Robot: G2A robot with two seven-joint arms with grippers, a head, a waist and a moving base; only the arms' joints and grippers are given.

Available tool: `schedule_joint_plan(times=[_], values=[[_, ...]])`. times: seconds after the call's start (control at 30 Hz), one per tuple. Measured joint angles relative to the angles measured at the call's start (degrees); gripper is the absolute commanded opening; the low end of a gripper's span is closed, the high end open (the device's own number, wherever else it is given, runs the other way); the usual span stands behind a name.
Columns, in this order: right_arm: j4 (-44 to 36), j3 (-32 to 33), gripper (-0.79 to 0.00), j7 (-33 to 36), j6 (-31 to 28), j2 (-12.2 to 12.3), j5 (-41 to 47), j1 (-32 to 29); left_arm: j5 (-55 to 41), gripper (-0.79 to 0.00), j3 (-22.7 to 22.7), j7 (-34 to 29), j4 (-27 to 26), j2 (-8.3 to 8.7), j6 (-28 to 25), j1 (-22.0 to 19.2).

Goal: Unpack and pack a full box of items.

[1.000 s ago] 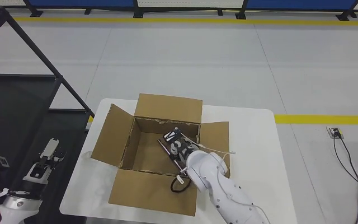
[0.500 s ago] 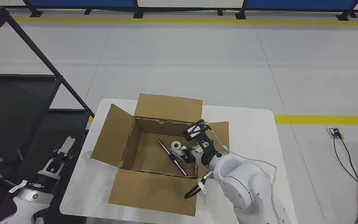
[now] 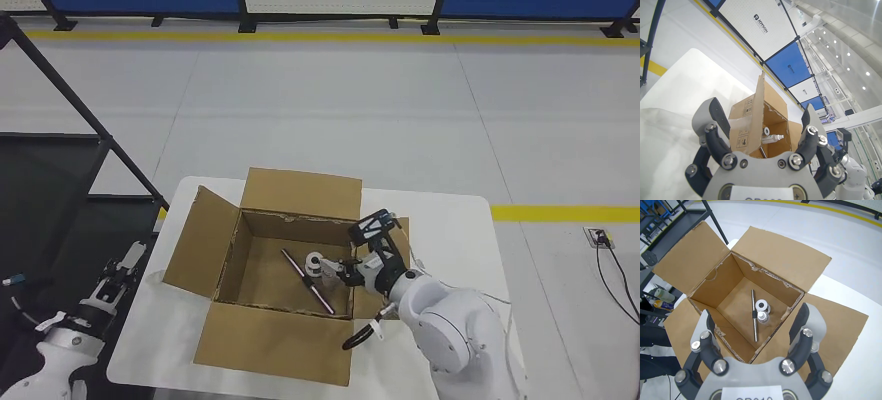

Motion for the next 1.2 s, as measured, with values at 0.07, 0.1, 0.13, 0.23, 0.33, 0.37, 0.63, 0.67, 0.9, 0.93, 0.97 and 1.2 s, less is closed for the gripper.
schedule_joint_plan(times=[0.07,0.1,0.13,0.23,0.33,0.37,0.63,0.67,0.9,0.93,0.97,1.2], values=[[-0.9,2.3,0.0,-0.4,0.4,0.2,3.3,-0.3,1.7,0.0,1.7,-1.5,0.6,0.16,1.0,-1.8],[-1.2,3.5,0.0,-0.3,0.4,0.3,5.0,-0.4,2.3,0.0,2.5,-2.2,0.7,0.22,1.1,-2.5],[-1.6,5.2,0.0,0.2,0.4,0.5,7.3,-0.6,2.9,0.0,3.3,-3.1,0.8,0.29,1.1,-3.3],[-1.5,9.7,0.0,4.2,0.3,1.0,13.4,-0.6,3.5,0.0,5.0,-5.2,0.6,0.43,0.2,-4.5],[-0.6,14.4,0.0,9.3,0.5,1.7,18.9,0.1,3.1,0.0,5.9,-6.6,0.0,0.53,-0.4,-5.1],[-0.2,15.8,0.0,10.5,0.8,1.9,20.2,0.4,3.1,0.0,6.0,-6.9,-0.2,0.56,-0.6,-5.2],[9.5,20.6,0.0,20.5,6.1,3.5,23.2,5.8,0.5,0.0,8.1,-10.6,-1.2,0.78,-1.5,-6.5],[10.8,20.3,0.0,21.5,6.0,3.6,23.8,6.7,0.5,0.0,8.4,-10.9,-1.3,0.8,-1.5,-6.8],[17.1,17.4,0.0,26.0,0.9,4.3,31.5,11.1,1.9,0.0,12.8,-12.1,-1.1,0.85,-0.8,-8.9],[17.4,16.9,0.0,26.7,-0.1,4.4,33.7,11.5,2.4,0.0,13.7,-12.2,-0.8,0.84,-0.7,-9.3],[17.5,16.5,0.0,27.2,-0.8,4.5,35.3,11.8,2.7,0.0,14.4,-12.3,-0.6,0.83,-0.6,-9.6],[19.1,12.6,0.0,26.5,-2.2,4.7,43.9,14.5,3.8,0.0,18.7,-12.1,1.5,0.68,0.2,-12.1]])
